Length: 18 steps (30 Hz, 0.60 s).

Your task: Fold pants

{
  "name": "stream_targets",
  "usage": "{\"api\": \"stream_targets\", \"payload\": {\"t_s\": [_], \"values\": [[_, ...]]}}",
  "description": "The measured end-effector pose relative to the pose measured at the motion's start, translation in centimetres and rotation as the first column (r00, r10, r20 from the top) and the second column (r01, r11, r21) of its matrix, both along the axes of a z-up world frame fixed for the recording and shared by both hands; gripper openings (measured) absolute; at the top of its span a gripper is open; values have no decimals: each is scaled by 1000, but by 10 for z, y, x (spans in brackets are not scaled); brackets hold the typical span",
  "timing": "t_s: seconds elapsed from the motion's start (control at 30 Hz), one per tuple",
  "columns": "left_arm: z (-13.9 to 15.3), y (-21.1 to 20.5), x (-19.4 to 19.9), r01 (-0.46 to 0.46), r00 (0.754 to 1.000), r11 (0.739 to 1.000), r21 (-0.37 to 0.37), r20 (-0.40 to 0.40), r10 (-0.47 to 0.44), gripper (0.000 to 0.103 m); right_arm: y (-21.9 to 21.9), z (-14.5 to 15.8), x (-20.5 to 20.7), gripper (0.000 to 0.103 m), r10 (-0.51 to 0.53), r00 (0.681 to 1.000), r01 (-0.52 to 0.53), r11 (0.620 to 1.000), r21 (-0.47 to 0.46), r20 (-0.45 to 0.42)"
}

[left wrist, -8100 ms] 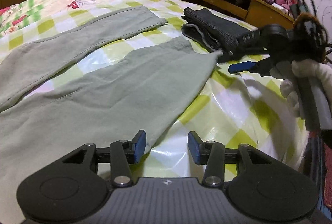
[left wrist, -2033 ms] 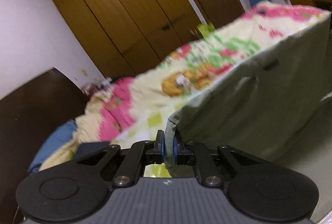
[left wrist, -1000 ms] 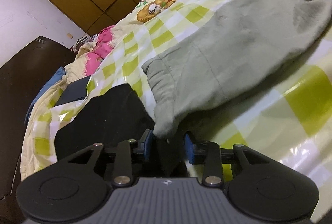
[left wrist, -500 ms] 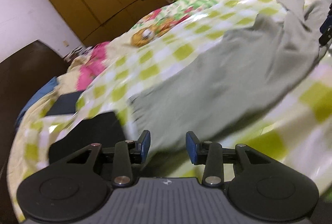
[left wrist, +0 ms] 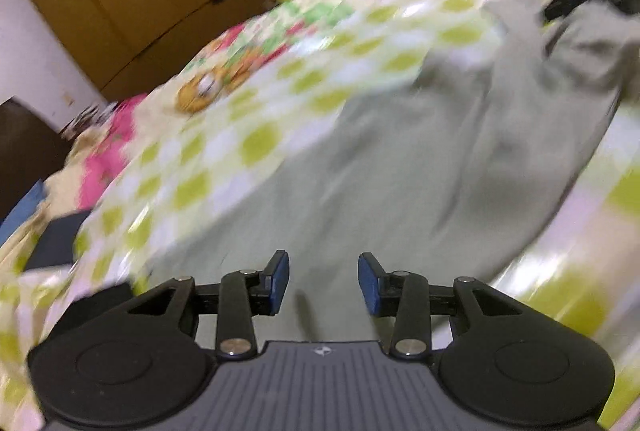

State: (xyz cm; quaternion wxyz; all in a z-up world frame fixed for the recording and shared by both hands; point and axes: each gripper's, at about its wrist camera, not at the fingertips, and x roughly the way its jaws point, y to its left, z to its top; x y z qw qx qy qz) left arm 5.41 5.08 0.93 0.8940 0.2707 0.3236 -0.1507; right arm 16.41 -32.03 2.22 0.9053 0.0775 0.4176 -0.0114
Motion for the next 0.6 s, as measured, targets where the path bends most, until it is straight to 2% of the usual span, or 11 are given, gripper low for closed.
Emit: {"api": "stream_targets", "payload": {"t_s": [0.1,0.23,0.37,0.5,0.6], "values": [[7,-43,9,104,995,993,-60,-1,-104,53,-26,-5,36,45,-105,994,105,989,100,-6],[0,-98,18,227,973,965,-134,-19,-232,53,-54,-18,63,45,-207,977,213,950,229,-48],[-13,-138,21,280,955,942,-183,-47,-293,53,-44,-15,75,45,-156,987,159,973,168,-30],[-27,-160,19,301,947,938,-171,-60,-314,53,-26,-25,96,46,-141,987,150,982,112,-80],[-31,-166,18,292,946,937,-191,-89,-313,53,-19,-36,111,48,-172,979,179,982,56,-110]]}}
